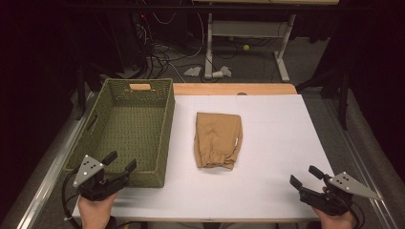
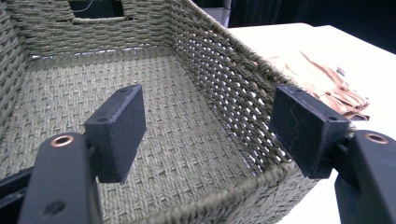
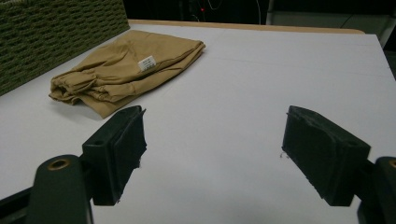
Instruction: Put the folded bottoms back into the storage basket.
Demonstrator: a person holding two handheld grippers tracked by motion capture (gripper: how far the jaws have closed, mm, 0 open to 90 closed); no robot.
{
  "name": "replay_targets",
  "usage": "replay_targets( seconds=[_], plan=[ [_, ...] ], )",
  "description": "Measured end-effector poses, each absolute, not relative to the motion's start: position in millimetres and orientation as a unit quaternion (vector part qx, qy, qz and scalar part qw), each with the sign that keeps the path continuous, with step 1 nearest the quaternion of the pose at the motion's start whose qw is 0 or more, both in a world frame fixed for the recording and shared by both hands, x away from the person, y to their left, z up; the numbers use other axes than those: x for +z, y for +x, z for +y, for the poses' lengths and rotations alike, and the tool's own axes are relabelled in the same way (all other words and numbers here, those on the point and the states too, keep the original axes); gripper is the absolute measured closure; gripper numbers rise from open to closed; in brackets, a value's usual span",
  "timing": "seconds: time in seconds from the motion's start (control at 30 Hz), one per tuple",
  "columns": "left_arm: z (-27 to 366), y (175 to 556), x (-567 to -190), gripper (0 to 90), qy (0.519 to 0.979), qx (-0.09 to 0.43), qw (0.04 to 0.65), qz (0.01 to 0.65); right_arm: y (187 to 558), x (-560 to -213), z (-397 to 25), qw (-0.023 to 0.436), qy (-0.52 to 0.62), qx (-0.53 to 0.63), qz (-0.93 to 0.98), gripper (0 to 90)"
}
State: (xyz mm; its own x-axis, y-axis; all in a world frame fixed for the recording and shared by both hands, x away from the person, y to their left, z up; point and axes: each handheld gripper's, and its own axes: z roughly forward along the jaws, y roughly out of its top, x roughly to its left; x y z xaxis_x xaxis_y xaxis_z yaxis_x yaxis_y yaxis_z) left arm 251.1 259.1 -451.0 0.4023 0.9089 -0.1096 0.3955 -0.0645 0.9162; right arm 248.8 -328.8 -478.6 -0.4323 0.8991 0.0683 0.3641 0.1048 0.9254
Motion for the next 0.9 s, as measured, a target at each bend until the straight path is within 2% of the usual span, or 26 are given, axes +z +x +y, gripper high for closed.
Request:
replay_targets(
  seconds=[0.9],
  plan=[
    [244,257,-444,26.1,0.689,0.255,0.499,0.459,249,-479,-329,0.274,0.459,0.486,0.692,22.3]
  ],
)
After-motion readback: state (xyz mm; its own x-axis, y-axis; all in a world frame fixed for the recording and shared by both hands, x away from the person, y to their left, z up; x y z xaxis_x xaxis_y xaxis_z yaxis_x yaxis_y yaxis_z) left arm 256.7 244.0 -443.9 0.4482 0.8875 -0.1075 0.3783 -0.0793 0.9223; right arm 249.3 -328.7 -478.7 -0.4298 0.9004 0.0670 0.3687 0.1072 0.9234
